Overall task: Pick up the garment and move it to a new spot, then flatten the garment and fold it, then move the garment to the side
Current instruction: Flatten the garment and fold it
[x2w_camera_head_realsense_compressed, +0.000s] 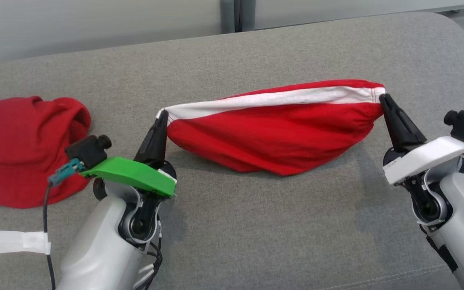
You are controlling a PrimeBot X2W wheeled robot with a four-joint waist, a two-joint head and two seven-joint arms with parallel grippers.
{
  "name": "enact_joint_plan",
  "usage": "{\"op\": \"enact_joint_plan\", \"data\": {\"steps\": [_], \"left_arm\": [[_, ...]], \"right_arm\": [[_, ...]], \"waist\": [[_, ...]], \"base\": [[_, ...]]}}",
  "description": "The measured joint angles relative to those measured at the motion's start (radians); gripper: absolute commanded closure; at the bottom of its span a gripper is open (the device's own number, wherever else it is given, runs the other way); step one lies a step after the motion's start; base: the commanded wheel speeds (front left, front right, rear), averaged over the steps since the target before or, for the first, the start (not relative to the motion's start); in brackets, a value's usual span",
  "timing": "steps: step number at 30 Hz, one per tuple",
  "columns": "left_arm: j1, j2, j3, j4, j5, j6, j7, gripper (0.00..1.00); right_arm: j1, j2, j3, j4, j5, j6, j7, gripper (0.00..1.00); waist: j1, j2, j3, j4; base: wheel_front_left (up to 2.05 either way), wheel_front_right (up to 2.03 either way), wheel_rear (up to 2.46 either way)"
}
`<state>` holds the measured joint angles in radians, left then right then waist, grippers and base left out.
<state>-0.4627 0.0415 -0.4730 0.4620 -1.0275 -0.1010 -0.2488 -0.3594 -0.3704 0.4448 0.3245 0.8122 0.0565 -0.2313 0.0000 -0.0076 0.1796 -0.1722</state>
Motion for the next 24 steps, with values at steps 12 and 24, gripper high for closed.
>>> {"op": "enact_joint_plan", "data": {"steps": [12, 24], "left_arm": [[0.045, -0.001, 0.115, -0.281, -0.034, -0.019, -0.003, 1.00], [0.172, 0.063, 0.117, -0.512, -0.011, -0.019, -0.003, 1.00]], "right_arm": [[0.010, -0.007, -0.077, -0.283, 0.063, 0.040, -0.018, 1.00], [0.163, -0.071, -0.118, -0.417, 0.137, 0.020, 0.012, 1.00]], "waist": [[0.0000, 0.0000, -0.075, 0.025], [0.0000, 0.0000, -0.052, 0.026]], "base": [[0.00, 0.00, 0.00], [0.00, 0.00, 0.00]]}}
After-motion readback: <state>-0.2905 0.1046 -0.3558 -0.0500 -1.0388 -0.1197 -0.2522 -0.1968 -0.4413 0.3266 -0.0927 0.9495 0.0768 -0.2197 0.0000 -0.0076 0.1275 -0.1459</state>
